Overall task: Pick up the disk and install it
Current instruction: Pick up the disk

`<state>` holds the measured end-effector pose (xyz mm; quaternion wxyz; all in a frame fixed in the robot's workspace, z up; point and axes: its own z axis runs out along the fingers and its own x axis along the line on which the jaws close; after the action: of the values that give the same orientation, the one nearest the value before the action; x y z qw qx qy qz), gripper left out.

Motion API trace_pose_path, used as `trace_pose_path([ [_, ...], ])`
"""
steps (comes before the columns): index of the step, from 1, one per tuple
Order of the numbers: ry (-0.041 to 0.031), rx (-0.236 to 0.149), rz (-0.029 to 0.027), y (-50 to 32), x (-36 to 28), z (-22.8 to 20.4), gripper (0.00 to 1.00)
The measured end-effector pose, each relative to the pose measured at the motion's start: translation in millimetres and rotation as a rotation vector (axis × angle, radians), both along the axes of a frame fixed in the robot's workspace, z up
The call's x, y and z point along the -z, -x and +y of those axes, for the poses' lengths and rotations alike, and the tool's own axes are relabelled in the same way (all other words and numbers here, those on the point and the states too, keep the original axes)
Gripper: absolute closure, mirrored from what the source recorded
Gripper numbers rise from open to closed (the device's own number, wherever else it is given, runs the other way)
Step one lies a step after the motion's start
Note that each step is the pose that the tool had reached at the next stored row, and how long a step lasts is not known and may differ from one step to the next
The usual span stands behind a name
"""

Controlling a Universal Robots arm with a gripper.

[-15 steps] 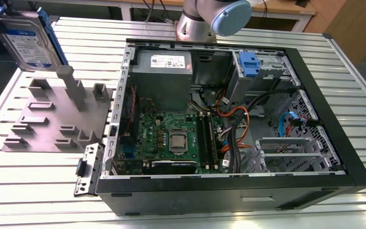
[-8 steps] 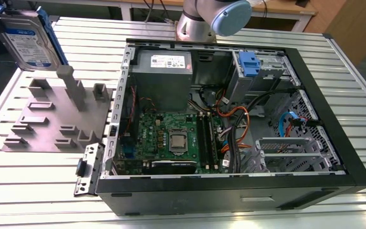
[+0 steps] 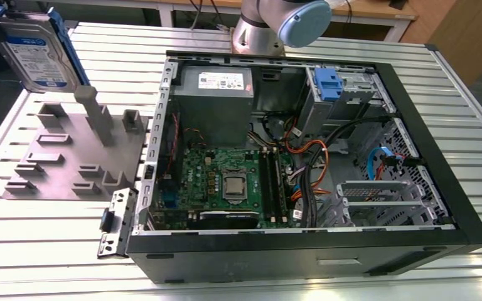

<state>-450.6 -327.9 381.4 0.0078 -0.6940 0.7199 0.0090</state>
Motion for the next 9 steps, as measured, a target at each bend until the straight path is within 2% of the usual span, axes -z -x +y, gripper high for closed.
trace_pose_path([
  [9, -0.0001, 0.0, -0.0001, 0.0, -3.0, 0.0, 0.64],
])
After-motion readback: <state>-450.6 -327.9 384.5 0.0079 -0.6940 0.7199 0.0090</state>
